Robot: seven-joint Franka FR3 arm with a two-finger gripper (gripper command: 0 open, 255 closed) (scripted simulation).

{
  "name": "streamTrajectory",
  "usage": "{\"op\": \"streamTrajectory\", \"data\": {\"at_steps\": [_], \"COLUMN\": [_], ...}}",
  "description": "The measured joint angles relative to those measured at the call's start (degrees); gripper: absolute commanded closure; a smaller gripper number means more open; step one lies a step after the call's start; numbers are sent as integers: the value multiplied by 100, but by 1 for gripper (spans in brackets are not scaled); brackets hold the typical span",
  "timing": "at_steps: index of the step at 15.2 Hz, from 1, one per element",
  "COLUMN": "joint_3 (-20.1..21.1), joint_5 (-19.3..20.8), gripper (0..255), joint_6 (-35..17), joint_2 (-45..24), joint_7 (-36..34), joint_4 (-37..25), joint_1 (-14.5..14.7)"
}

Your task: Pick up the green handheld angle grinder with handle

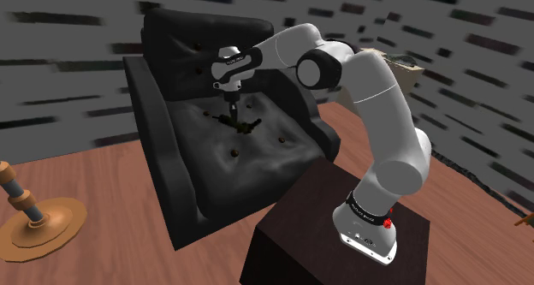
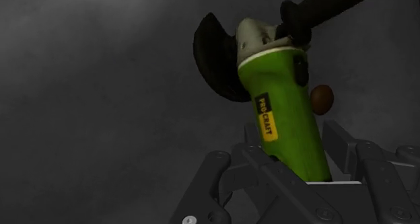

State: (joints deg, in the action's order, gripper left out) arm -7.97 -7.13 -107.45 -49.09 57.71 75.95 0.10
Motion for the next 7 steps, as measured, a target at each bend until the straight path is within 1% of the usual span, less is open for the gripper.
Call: {"op": "streamTrajectory", "data": {"at_steps": [7], "joint_3": [-27], "joint_5": [31], "gripper": [255], "joint_6": [343], "joint_2": [264], "joint_7": [-6], "joint_4": [-76], "joint_1": [-2]}}
